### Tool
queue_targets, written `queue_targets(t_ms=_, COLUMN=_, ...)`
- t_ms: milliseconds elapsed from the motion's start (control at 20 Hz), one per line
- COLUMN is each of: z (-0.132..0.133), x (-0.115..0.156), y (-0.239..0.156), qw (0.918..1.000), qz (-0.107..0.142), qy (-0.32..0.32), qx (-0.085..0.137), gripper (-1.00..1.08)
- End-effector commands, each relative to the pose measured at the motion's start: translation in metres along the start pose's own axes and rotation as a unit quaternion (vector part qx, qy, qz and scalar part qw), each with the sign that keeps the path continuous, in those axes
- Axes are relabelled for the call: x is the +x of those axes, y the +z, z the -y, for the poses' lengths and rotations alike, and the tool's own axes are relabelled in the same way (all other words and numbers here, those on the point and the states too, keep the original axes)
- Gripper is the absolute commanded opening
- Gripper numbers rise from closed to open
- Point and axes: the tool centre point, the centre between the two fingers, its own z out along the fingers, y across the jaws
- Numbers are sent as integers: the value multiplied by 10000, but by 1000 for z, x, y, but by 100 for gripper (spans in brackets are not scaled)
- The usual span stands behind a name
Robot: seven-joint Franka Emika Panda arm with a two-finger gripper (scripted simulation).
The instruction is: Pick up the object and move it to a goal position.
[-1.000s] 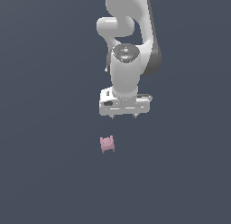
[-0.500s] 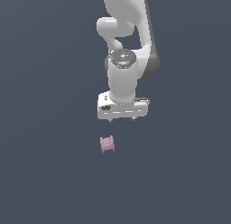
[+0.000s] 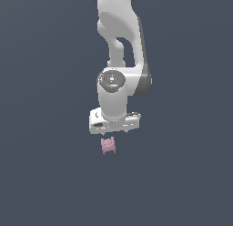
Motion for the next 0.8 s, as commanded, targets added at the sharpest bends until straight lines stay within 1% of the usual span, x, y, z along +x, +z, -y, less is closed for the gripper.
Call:
queue_targets(t_ms=0, z=-12, x=7, y=12, qw=9999, qz=11, qy=-98, qx=-24, gripper=100)
queue_targets(t_ms=350, z=-32, x=18, y=33, qw=9996, qz=34, qy=-262, qx=-63, gripper=100)
queue_targets(t_ms=750, z=-36, x=19, y=39, qw=9996, qz=43, qy=-284, qx=-69, gripper=100)
